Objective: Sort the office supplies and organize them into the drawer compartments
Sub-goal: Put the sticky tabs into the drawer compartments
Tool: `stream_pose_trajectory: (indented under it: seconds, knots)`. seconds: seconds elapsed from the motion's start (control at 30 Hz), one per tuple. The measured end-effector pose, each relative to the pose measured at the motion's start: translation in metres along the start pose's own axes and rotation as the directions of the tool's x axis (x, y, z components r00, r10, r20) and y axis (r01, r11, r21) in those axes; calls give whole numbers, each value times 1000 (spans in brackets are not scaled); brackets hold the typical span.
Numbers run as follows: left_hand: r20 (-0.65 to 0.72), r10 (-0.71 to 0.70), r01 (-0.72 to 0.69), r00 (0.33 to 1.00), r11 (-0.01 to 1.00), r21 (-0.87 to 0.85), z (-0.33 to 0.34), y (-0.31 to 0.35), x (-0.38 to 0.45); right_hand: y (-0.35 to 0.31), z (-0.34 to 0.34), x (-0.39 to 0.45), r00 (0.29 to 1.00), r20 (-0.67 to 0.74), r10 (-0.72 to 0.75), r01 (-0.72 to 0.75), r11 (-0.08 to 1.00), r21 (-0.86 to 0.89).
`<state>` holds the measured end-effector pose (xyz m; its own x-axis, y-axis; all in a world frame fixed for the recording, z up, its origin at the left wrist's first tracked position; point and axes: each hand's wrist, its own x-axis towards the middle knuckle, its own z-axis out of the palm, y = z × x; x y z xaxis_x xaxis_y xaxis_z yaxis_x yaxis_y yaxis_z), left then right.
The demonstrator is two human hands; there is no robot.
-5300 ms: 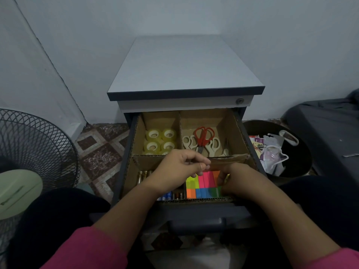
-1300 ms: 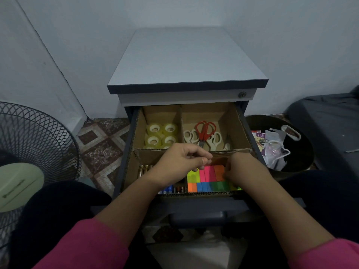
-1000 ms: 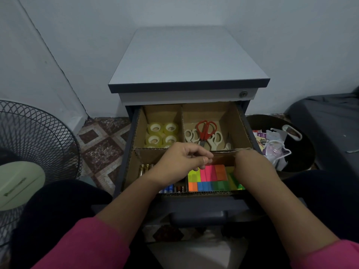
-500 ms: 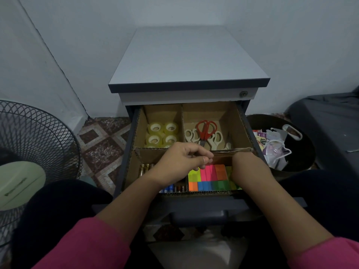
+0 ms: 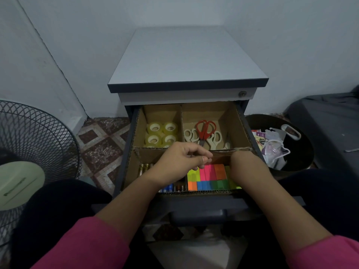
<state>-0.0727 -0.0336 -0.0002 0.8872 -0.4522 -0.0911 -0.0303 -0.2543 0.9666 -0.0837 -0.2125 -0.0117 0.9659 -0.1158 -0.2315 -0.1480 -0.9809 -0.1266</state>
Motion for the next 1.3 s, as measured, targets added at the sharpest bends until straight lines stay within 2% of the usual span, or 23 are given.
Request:
stream_pose_trajectory:
  seconds: [0.17,0.23,0.3,0.37,0.5,0.73,0.97,1.3]
  knots:
    - [0,0,0,1000,1000,11,-1,0,0,5,-11,0,999,-16,30,-30,999,42]
    - [2,-1,1,1000,1000,12,-1,0,0,6,-20,0,994,87,64,-81,975,207]
    - [4,-2,2,1000,1000,8,-1,1,0,4,-27,-3,968,241,64,-168,882,441]
    - [3,-3,3,1000,1000,0,0,1,0,3,-28,-6,941,337,24,-211,821,530]
    - [-1,-4,4,1000,1000,-4,0,1,0,0,-22,-7,917,399,-8,-203,851,484]
    - [-2,-11,11,1000,1000,4,-1,1,0,1,-18,-5,941,337,-36,-80,943,323]
    - [-4,-9,9,1000,1000,14,-1,1,-1,4,-16,-5,952,285,-111,38,967,251]
    - [-8,-12,12,1000,1000,4,0,0,-1,1,-14,-3,931,334,-146,109,986,126]
